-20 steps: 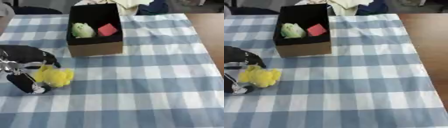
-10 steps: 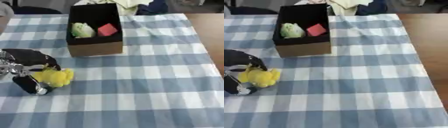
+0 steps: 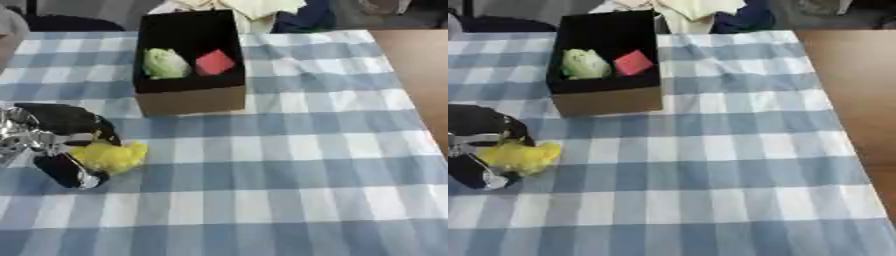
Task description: Pick up objects on the table and place them in the box.
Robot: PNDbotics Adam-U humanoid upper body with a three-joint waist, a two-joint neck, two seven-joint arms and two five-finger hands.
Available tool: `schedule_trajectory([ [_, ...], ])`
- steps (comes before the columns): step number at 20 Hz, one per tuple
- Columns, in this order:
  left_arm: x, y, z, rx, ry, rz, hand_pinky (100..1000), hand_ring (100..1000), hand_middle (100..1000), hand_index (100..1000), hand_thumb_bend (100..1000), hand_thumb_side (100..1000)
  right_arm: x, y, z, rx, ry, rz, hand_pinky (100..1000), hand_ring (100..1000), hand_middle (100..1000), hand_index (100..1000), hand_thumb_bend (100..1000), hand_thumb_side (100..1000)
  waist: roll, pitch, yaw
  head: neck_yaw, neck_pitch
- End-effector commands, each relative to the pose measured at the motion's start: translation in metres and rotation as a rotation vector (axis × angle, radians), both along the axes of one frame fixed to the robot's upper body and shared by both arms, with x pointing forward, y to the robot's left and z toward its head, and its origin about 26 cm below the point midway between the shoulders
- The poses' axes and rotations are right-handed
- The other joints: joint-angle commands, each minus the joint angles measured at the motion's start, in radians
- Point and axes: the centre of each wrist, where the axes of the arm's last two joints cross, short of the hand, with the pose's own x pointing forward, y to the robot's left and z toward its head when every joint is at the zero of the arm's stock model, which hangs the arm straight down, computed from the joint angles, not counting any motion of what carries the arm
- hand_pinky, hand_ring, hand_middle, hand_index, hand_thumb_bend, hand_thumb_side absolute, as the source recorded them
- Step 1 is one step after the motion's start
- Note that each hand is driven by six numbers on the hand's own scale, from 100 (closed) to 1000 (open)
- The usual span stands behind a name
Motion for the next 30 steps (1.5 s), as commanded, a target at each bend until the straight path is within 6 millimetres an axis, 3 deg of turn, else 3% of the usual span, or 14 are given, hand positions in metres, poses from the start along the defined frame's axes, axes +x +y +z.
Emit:
schedule_trajectory([
  [1,0.001,0.005,0.009,0.007,-0.048,0.016,806,843,735,839,188,476,-0.007,-0.002,0.007,0.009,-0.033,0.0,965,955,806,923,181,1000,0.001,-0.018,0.0,0.002,-0.012],
  [4,0.001,0.005,0.009,0.004,-0.08,0.017,788,820,693,805,166,453,-0.006,-0.003,0.006,0.012,-0.032,-0.001,965,955,804,922,184,1000,0.001,-0.018,0.0,0.002,-0.013],
  [9,0.003,0.006,0.007,0.007,-0.176,0.006,715,756,613,735,217,409,-0.006,-0.004,0.006,0.019,-0.033,-0.002,965,955,802,920,173,1000,0.001,-0.017,0.0,0.001,-0.015],
  [10,0.004,0.007,0.007,0.006,-0.199,0.003,697,735,560,687,185,354,-0.006,-0.004,0.006,0.021,-0.033,-0.002,964,955,801,920,180,1000,0.001,-0.017,0.0,0.001,-0.016],
  [11,0.005,0.008,0.005,0.003,-0.222,0.003,695,734,559,686,182,352,-0.006,-0.004,0.006,0.023,-0.033,0.001,964,955,801,920,180,1000,0.001,-0.017,0.0,0.001,-0.016],
  [12,0.006,0.009,0.004,0.0,-0.239,0.0,680,719,547,675,124,308,-0.006,-0.004,0.006,0.025,-0.033,0.003,964,954,800,919,183,1000,0.001,-0.017,0.0,0.0,-0.017],
  [16,0.006,0.009,0.004,-0.013,-0.291,-0.015,631,683,543,665,100,214,-0.006,-0.001,0.007,0.033,-0.033,0.0,963,954,798,918,190,1000,0.002,-0.018,0.0,-0.002,-0.017],
  [30,-0.019,0.0,0.044,-0.045,-0.39,0.017,584,670,566,673,100,250,-0.006,-0.002,0.006,0.042,-0.03,-0.002,965,953,797,919,193,1000,0.008,-0.023,0.006,-0.006,-0.017],
])
